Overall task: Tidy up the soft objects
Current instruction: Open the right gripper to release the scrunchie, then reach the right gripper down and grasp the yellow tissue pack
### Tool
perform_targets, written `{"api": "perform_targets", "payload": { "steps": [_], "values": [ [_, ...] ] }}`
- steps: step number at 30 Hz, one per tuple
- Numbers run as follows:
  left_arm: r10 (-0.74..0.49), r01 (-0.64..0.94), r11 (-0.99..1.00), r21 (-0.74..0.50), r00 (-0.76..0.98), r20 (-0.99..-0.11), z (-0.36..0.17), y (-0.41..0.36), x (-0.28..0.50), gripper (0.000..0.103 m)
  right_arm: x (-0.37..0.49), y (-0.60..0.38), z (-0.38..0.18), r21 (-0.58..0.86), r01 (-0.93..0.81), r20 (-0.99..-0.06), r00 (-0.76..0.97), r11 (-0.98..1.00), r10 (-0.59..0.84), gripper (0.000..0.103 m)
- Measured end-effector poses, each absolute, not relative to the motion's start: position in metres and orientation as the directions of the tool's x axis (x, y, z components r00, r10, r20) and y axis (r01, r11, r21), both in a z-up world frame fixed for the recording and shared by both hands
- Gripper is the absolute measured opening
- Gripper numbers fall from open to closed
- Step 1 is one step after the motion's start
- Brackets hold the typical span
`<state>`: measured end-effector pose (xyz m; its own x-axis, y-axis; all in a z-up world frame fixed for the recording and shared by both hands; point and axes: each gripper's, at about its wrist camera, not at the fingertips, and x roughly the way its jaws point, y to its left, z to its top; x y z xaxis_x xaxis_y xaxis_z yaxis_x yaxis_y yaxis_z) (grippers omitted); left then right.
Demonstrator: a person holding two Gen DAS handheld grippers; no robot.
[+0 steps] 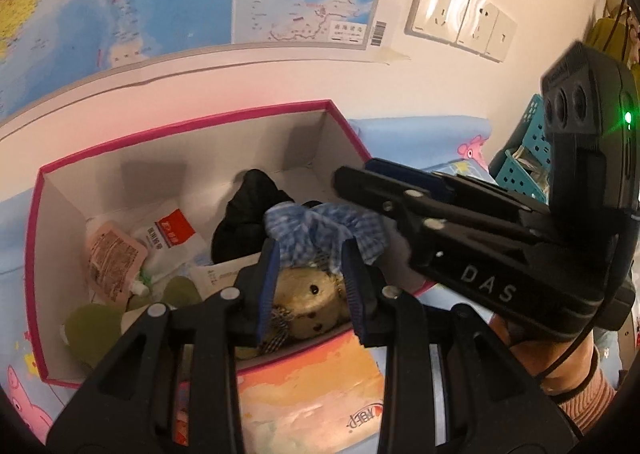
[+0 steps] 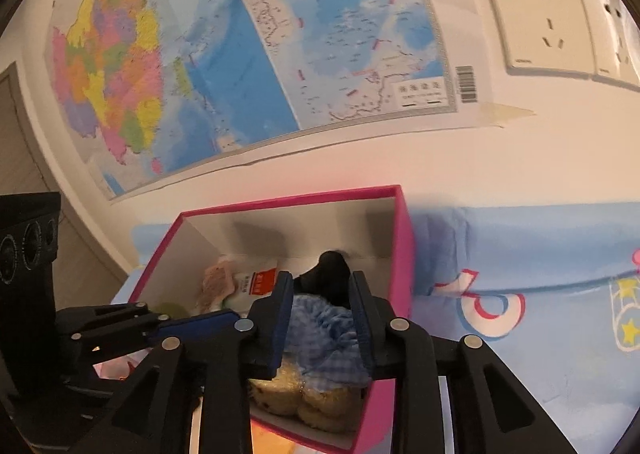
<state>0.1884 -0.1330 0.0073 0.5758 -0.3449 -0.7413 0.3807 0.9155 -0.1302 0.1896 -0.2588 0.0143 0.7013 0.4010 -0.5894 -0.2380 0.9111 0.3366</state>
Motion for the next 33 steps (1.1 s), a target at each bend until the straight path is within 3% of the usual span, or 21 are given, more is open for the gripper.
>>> {"api": "perform_targets", "payload": {
  "steps": [4,14,21,33],
  "values": [
    [-0.371,0.419,0.901,-0.114,0.609,-0.701,0.018,-0.128,0.168,0.033,0.177,-0.265,0.021,0.328,-0.25,-0.578,0.71,0.911,0.403,0.03],
    [-0.447,0.49,0.862,-0.13,0.615,-0.65,0.03,-0.109,0.099,0.036,0.106,-0.27,0.04,0.383,-0.419,-0.526,0.634,0.824,0.567,0.046],
    [-0.433,0.476,0.868,-0.144,0.582,-0.688,0.011,-0.087,0.054,0.04,0.04,-0.26,0.018,0.402,-0.503,-0.571,0.515,0.765,0.639,0.06],
    [-0.437,0.422,0.87,-0.254,0.422,-0.794,-0.056,-0.059,-0.001,0.04,-0.009,-0.224,-0.053,0.503,-0.481,-0.681,0.291,0.718,0.672,0.06]
  ]
}}
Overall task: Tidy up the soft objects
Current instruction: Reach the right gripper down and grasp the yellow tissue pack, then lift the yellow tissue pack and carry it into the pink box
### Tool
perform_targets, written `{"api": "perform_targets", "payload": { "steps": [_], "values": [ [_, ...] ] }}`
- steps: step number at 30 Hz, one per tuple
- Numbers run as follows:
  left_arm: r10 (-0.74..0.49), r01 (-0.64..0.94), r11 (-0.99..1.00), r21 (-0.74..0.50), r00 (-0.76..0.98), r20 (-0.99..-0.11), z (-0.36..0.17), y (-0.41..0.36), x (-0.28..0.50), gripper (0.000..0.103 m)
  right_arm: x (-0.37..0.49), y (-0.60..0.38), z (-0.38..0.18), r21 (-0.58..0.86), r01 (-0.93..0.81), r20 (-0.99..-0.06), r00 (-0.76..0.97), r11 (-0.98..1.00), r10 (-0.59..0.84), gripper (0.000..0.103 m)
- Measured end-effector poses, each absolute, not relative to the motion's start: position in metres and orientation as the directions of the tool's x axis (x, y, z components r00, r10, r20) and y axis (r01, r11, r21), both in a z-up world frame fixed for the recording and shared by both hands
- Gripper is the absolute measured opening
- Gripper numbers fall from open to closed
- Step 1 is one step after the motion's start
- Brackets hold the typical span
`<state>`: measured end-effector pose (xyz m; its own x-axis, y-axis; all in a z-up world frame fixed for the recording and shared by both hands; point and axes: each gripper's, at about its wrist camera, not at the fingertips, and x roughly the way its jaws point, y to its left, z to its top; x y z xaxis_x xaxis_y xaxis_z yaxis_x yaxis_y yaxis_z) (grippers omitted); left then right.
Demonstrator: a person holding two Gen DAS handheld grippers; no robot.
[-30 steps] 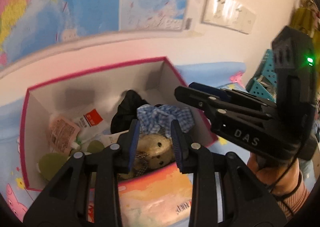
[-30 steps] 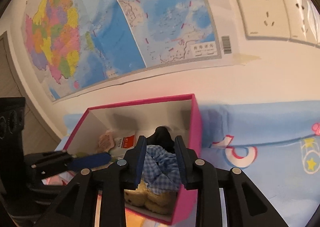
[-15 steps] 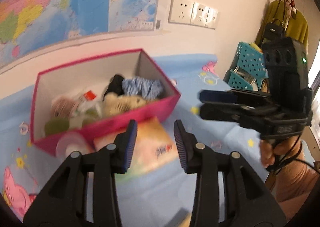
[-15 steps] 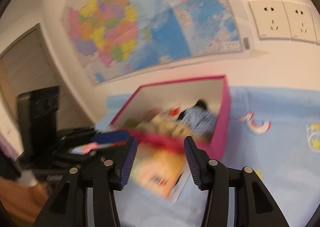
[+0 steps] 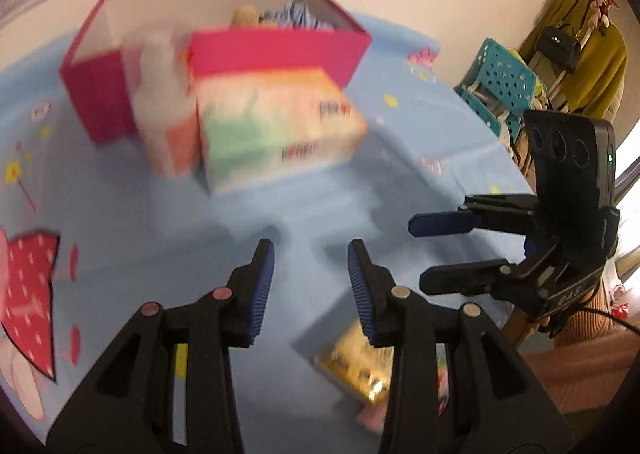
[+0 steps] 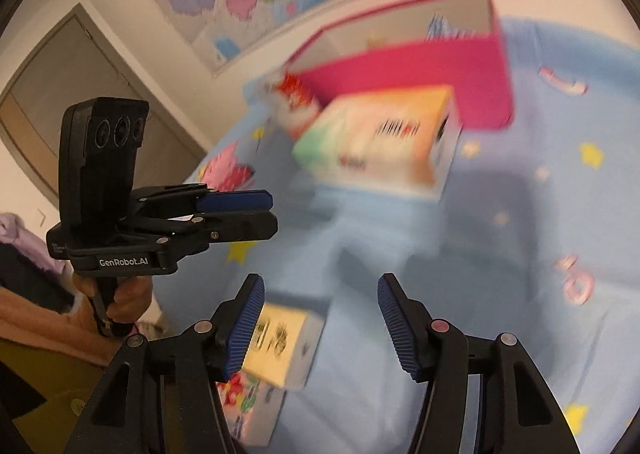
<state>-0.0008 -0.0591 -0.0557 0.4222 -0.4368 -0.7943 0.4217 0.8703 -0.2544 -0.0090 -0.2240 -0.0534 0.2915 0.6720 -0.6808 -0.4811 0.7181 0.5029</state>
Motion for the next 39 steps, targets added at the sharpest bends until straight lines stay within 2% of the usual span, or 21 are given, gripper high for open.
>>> {"api": "perform_targets", "payload": {
  "steps": [14,19,21,28,39],
  "values": [
    [-0.519,0.389,0.831,-0.398,0.282,-0.807,-0.084,-0.033,-0.046,0.04,-0.024,-0.209,-0.075,0.576,-0.464,-0.666,0.211,0.673,0.715,0.06],
    [-0.585,0.409,0.777,-0.478,0.19,-0.789,-0.093,-0.035,-0.05,0.04,-0.024,-0.207,-0.08,0.596,-0.467,-0.658,0.183,0.654,0.73,0.047],
    [-0.599,0.427,0.759,-0.492,0.162,-0.784,-0.096,-0.042,-0.051,0.04,-0.024,-0.206,-0.081,0.595,-0.463,-0.66,0.185,0.657,0.729,0.039],
    [-0.597,0.427,0.764,-0.484,0.182,-0.781,-0.094,-0.049,-0.039,0.04,-0.021,-0.209,-0.078,0.588,-0.441,-0.655,0.231,0.677,0.719,0.035],
    [-0.551,0.412,0.807,-0.423,0.268,-0.79,-0.093,-0.049,-0.012,0.039,0.001,-0.22,-0.082,0.606,-0.374,-0.641,0.294,0.702,0.709,0.037]
  ]
}}
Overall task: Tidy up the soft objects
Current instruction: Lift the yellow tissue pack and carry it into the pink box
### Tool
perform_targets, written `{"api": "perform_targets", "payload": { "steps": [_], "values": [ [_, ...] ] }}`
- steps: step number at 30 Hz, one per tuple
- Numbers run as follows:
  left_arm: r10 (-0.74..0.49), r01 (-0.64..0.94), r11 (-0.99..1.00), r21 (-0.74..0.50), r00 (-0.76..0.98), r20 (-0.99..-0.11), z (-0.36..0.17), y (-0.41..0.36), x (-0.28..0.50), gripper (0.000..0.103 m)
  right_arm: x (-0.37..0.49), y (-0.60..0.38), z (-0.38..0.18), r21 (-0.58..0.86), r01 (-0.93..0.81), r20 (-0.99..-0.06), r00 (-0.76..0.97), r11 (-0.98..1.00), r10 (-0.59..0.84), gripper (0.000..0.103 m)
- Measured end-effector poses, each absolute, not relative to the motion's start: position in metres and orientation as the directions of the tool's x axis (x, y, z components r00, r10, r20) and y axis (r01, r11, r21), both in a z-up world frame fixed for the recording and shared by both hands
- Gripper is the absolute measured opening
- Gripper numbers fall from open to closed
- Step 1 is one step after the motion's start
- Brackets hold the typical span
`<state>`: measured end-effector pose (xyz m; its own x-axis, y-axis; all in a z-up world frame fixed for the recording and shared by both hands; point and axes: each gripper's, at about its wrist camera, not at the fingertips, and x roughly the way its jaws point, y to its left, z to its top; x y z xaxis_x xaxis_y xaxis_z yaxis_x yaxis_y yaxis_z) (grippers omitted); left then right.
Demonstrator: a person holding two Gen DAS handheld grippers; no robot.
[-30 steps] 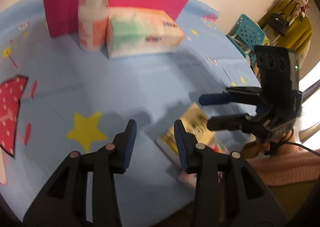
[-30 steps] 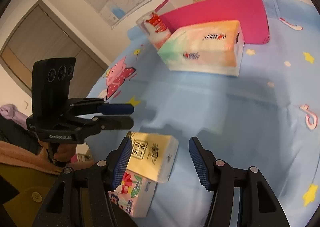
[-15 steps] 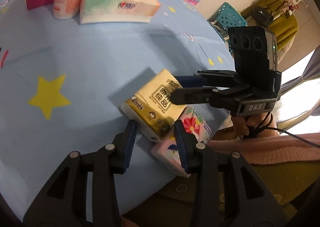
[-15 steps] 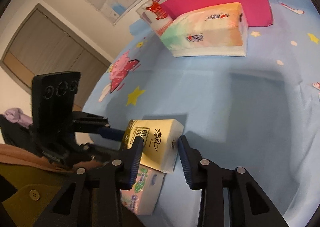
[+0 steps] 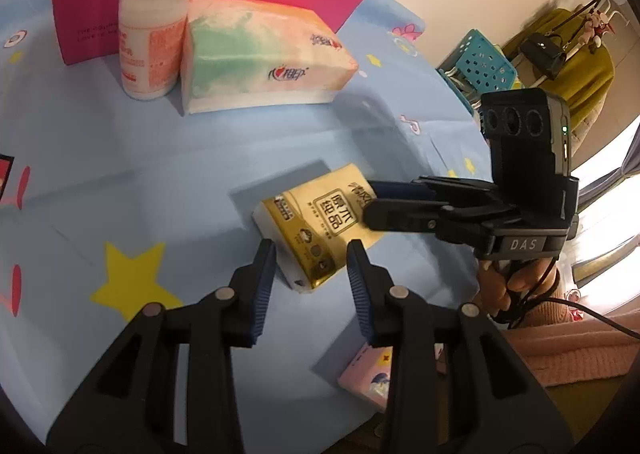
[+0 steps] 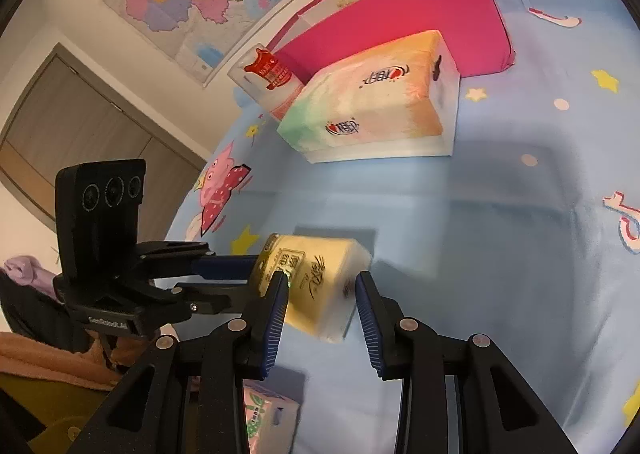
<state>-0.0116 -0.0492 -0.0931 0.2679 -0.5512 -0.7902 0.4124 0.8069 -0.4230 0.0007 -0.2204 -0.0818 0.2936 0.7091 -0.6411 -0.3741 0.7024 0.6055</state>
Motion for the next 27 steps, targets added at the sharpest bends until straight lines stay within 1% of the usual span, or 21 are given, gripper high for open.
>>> {"api": "perform_targets", "payload": {
  "steps": [4,6,8,12,21,27],
  "values": [
    [-0.56,0.422,0.798,-0.431,0.254,-0.789,-0.096,-0.051,-0.01,0.039,-0.003,-0.227,-0.083,0.607,-0.378,-0.641,0.287,0.699,0.712,0.037],
    [-0.563,0.428,0.795,-0.431,0.253,-0.787,-0.096,-0.054,-0.01,0.039,-0.003,-0.226,-0.083,0.612,-0.382,-0.636,0.283,0.693,0.718,0.034],
    [-0.549,0.433,0.802,-0.411,0.265,-0.793,-0.094,-0.06,-0.008,0.039,-0.003,-0.224,-0.083,0.602,-0.384,-0.643,0.286,0.7,0.711,0.033],
    [-0.556,0.439,0.799,-0.41,0.281,-0.783,-0.086,-0.06,-0.01,0.039,-0.004,-0.223,-0.076,0.588,-0.389,-0.649,0.295,0.709,0.701,0.034],
    [-0.561,0.482,0.795,-0.369,0.351,-0.75,-0.053,-0.059,-0.004,0.039,0.002,-0.225,-0.042,0.55,-0.43,-0.621,0.362,0.716,0.695,0.034],
    [-0.549,0.507,0.802,-0.316,0.419,-0.723,-0.023,-0.059,0.009,0.039,0.015,-0.23,-0.015,0.514,-0.468,-0.593,0.412,0.719,0.692,0.034]
  ]
}}
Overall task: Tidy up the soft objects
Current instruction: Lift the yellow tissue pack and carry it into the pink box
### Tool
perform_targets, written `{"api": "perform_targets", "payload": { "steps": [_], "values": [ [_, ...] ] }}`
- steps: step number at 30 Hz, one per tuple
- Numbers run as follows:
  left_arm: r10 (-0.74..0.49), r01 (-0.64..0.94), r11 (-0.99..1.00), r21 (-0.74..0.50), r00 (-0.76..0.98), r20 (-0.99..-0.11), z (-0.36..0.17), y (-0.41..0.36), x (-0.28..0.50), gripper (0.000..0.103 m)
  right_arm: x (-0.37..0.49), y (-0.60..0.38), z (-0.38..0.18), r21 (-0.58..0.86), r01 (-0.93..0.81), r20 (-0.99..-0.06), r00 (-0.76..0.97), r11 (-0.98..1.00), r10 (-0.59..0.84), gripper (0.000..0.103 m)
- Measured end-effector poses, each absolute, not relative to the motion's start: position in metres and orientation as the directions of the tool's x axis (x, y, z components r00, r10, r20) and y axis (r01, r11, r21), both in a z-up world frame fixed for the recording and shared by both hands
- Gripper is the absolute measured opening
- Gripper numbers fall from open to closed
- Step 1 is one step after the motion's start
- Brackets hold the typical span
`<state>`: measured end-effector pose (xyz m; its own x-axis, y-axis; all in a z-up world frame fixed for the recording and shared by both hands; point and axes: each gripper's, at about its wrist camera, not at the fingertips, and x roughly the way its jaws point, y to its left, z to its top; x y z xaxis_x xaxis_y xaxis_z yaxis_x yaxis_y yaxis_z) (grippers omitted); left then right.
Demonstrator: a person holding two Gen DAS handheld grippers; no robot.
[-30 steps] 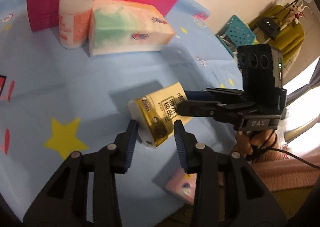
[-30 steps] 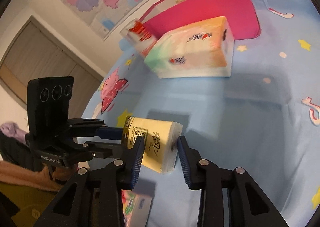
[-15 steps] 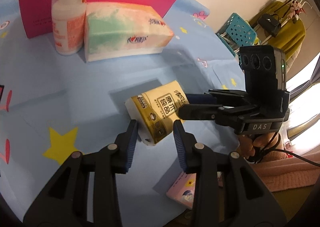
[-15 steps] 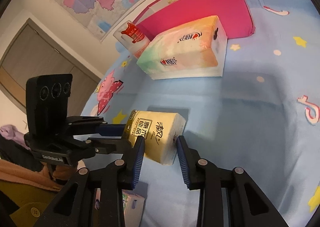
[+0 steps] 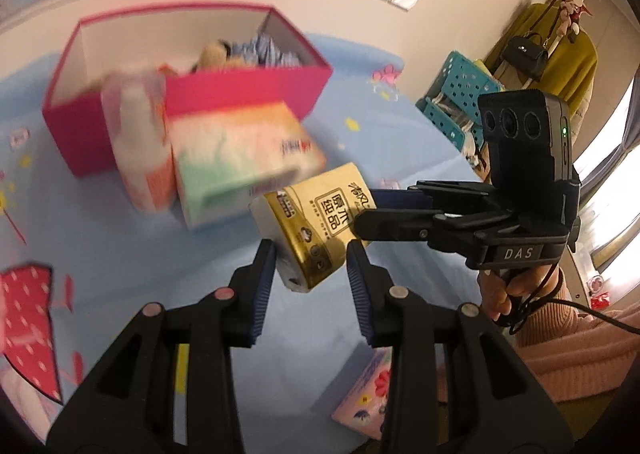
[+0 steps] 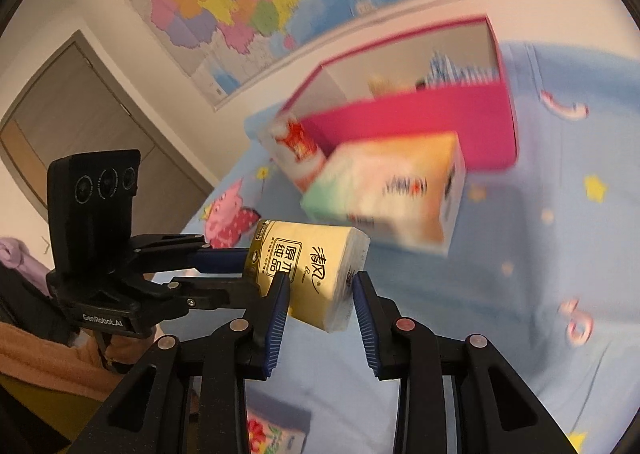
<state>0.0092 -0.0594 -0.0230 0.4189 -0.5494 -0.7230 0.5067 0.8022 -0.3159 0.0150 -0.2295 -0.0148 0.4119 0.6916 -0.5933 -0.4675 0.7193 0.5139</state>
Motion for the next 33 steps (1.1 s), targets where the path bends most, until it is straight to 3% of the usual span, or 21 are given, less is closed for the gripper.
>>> {"api": "perform_targets", "payload": {
  "steps": [9,33],
  "values": [
    [-0.521,0.513,0.822,-0.247,0.504,-0.689,0.011,-0.062,0.037,0.039,0.041,-0.226,0.015,0.471,-0.497,-0.558,0.471,0.728,0.683,0.034],
    [-0.479,0.485,0.852,-0.197,0.572,-0.666,0.037,-0.061,0.088,0.039,0.105,-0.22,0.047,0.421,-0.521,-0.507,0.544,0.742,0.669,0.034]
  ]
}}
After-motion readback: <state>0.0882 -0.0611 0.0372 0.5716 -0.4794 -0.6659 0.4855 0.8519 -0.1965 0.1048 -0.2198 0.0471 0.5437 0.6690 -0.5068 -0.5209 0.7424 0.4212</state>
